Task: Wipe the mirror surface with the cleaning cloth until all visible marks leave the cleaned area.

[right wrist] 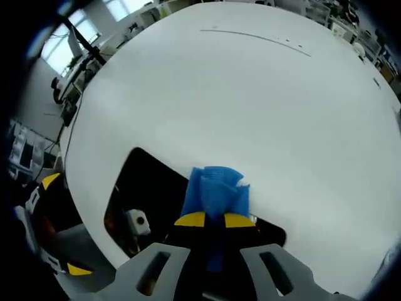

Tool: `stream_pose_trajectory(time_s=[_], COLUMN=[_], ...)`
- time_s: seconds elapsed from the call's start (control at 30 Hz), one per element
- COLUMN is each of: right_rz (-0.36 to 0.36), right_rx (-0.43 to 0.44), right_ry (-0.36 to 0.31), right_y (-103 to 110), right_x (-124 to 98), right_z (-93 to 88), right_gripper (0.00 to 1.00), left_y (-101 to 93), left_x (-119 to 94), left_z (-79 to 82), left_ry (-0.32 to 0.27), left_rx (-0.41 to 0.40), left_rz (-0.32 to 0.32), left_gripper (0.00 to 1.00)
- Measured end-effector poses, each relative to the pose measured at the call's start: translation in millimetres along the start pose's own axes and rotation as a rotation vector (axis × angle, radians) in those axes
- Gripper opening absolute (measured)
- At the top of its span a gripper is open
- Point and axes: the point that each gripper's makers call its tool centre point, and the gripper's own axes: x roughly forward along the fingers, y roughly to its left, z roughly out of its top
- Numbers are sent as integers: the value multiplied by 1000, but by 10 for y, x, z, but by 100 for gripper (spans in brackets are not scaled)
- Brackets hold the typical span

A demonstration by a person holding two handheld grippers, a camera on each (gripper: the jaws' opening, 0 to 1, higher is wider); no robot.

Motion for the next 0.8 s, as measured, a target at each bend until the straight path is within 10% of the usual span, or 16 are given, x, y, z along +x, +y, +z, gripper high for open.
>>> stream_pose_trajectory(time_s=[0.8], right_rz=[-16], right_rx=[26], right_ry=[-3], right_y=[114], right_x=[-51], right_z=[-238], right_gripper=[3], left_y=[3], left_x=[-7], left_z=[4], left_ry=[-3], left_rx=[11], left_rz=[4], left_gripper=[99])
